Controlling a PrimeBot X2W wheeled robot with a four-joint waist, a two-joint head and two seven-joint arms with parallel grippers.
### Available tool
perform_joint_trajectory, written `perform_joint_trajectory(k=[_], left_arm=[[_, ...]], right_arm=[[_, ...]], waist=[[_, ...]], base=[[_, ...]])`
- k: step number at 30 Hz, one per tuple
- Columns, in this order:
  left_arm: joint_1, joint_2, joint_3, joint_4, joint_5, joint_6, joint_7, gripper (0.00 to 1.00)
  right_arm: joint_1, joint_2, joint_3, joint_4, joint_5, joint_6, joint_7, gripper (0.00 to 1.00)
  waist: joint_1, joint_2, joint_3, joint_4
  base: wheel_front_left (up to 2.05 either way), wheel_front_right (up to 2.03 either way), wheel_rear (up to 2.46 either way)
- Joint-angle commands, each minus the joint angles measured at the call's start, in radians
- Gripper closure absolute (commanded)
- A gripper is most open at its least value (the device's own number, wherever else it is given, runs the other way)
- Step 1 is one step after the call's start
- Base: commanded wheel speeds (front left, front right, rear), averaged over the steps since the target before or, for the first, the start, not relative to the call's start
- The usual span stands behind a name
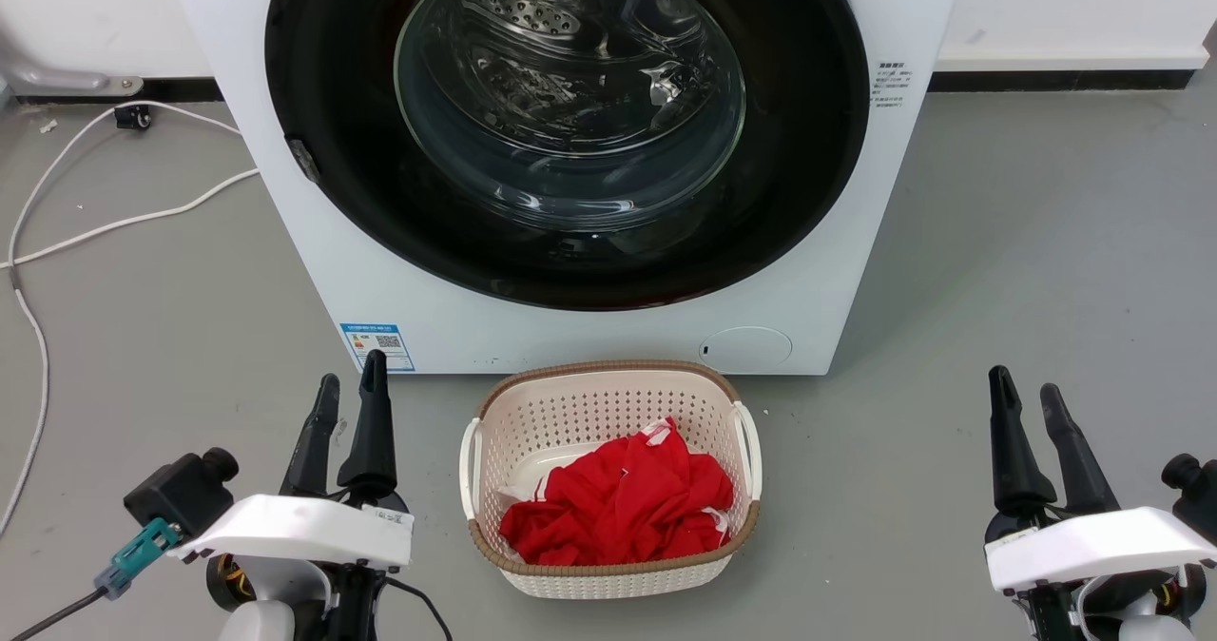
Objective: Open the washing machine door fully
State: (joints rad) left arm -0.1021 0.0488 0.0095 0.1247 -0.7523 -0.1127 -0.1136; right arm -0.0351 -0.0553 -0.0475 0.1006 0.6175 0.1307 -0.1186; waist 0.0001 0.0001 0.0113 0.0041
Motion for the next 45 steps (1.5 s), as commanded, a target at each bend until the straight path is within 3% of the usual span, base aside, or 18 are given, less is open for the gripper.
perform_joint_trajectory(k=[1,45], left_arm=[[-0.020,0.003,-0.003,-0.006,0.037,0.004,-0.010,0.00],[-0.001,0.002,-0.059,0.020,0.548,0.052,-0.114,0.00]], right_arm=[[0.003,0.001,0.000,-0.008,-0.038,0.000,-0.010,0.00],[0.036,0.005,0.013,-0.014,-0.506,0.000,-0.071,0.00]], waist=[[0.0000,-0.0001,0.001,0.000],[-0.0001,-0.0001,-0.011,0.000]], base=[[0.00,0.00,0.00],[0.00,0.00,0.00]])
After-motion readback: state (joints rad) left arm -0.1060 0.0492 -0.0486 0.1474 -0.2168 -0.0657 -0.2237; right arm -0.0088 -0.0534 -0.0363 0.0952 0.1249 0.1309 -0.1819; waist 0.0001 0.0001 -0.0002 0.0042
